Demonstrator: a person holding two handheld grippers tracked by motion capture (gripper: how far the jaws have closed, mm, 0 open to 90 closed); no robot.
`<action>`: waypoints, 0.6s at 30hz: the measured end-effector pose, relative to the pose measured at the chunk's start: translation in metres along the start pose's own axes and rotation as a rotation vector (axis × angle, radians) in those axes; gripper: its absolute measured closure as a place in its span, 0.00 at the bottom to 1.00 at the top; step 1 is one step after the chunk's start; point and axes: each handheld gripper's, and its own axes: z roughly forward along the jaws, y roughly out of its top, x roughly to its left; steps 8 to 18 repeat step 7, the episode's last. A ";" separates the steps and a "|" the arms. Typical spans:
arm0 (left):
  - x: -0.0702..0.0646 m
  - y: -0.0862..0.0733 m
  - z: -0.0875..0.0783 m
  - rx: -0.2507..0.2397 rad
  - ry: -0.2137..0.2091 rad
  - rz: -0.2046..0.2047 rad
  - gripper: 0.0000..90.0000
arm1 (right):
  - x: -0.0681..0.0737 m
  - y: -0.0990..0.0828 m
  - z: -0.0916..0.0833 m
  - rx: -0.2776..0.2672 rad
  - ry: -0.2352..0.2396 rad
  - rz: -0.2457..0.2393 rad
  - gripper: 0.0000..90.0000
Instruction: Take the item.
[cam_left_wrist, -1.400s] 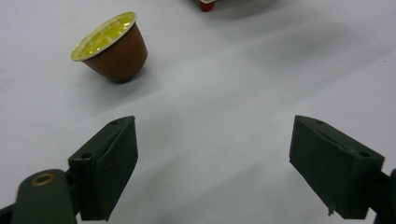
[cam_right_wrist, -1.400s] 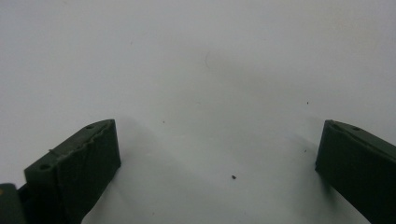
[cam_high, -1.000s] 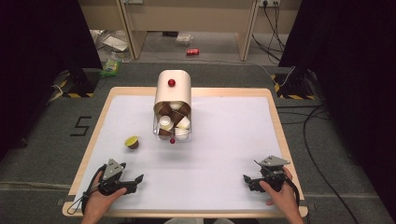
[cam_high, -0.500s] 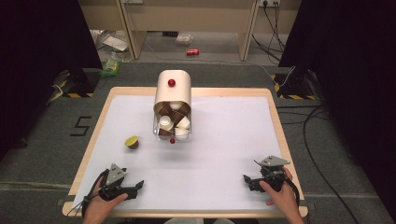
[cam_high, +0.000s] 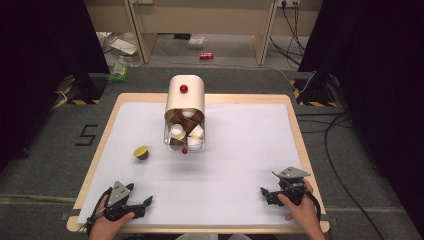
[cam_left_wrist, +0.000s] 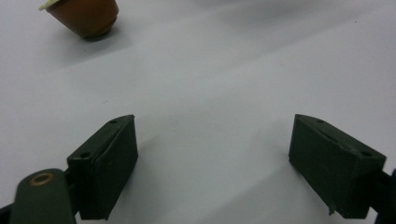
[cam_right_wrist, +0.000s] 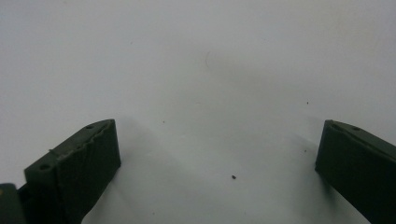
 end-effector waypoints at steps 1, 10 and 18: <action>0.000 0.000 0.000 0.001 0.001 0.000 0.17 | 0.000 0.000 0.000 0.000 0.000 0.000 0.00; 0.000 0.000 0.000 0.003 0.000 -0.001 0.16 | 0.000 0.000 0.000 0.000 0.000 0.000 0.01; 0.000 0.000 0.000 0.003 0.000 -0.001 0.16 | 0.000 0.000 0.000 0.000 0.000 0.000 0.01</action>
